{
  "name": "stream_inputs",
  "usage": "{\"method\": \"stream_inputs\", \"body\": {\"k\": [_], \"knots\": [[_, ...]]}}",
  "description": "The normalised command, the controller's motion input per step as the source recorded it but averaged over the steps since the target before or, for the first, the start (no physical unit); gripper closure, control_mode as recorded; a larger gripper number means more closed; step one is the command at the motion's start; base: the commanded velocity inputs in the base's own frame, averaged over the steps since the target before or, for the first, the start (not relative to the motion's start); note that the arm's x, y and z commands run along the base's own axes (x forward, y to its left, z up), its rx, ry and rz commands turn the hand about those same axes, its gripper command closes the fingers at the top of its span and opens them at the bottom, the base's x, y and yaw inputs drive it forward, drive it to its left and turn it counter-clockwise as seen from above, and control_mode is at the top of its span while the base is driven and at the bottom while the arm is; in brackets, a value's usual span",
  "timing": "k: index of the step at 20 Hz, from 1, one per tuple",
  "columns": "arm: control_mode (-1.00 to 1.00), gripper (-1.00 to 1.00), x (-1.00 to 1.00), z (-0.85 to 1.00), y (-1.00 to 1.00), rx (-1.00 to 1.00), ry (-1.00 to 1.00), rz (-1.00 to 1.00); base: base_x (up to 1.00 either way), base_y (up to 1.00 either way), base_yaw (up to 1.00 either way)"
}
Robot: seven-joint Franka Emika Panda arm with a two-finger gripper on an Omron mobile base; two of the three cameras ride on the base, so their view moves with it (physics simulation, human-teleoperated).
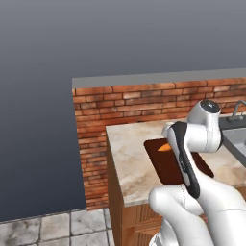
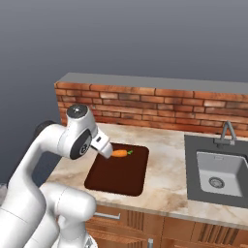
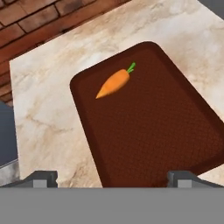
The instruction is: Place the two vegetables and bowl onto the tray for setting up a vegetable dip station.
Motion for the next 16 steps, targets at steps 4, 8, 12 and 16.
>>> {"method": "stream_inputs", "body": {"k": [4,8,12,16], "knots": [[-1.00,-1.00,0.00,0.40,0.00,-0.03,0.07,0.24,0.00,0.00,0.00],[-1.00,-1.00,-0.05,0.36,0.00,-0.07,0.09,0.15,0.00,0.00,0.00],[-1.00,-1.00,-0.07,0.47,0.00,-0.10,0.12,0.04,0.00,0.00,0.00],[-1.00,-1.00,-0.08,0.48,0.00,-0.12,0.15,0.01,0.00,0.00,0.00]]}}
